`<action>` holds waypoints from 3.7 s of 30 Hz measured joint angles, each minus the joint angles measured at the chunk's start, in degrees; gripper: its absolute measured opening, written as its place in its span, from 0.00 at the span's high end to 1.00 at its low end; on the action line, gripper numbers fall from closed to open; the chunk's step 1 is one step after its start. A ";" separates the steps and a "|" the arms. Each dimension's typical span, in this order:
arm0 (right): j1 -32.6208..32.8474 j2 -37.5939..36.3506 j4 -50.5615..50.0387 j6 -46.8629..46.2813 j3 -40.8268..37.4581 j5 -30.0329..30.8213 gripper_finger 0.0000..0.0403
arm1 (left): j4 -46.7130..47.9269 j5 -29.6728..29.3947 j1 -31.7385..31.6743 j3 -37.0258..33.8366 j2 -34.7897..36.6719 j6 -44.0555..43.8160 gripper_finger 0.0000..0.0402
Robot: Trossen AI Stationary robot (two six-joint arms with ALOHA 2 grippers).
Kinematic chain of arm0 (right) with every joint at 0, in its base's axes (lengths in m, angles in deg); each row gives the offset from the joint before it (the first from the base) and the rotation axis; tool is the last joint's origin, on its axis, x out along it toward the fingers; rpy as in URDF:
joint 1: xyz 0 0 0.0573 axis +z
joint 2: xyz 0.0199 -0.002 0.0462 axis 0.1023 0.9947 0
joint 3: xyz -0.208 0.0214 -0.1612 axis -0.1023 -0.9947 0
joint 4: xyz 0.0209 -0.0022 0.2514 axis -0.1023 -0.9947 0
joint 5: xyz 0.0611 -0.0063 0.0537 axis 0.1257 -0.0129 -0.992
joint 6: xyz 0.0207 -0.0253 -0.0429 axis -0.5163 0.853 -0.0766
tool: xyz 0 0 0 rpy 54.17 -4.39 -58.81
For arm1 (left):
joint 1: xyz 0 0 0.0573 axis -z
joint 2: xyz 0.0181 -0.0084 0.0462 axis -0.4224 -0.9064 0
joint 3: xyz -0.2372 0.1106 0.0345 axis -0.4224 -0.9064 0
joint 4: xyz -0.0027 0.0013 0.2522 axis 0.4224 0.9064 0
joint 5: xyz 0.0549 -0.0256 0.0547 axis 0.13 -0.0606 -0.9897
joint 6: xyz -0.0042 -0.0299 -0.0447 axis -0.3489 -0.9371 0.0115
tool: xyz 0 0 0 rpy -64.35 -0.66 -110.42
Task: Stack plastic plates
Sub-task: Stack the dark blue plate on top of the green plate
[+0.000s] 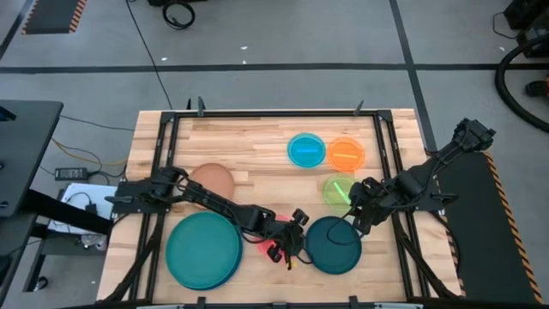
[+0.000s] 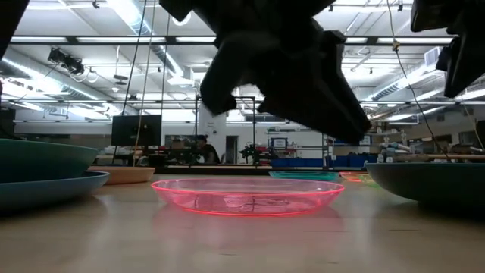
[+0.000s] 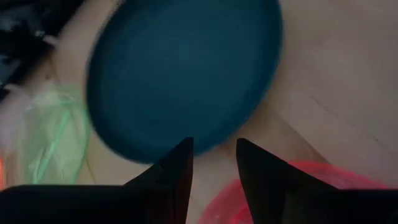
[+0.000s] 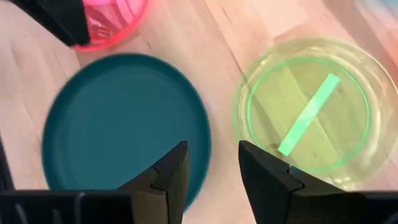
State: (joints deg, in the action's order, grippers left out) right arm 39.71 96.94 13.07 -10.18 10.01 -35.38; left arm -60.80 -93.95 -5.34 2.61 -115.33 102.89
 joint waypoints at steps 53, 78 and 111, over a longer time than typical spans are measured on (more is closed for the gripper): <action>0.53 -0.73 -0.17 0.09 -0.02 3.54 0.63 | -5.18 -0.78 1.42 0.37 -4.97 17.94 0.96; 0.49 -1.19 5.20 9.55 -0.02 36.42 0.63 | 22.08 -11.87 9.13 0.41 8.62 -15.83 0.97; -9.71 -1.17 40.43 51.71 -0.02 31.96 0.63 | 52.48 -12.17 24.92 0.39 15.82 -71.48 0.96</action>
State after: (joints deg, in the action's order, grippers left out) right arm 30.01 95.77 53.50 41.53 9.99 -3.42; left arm -8.32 -106.12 19.58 3.00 -99.51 31.40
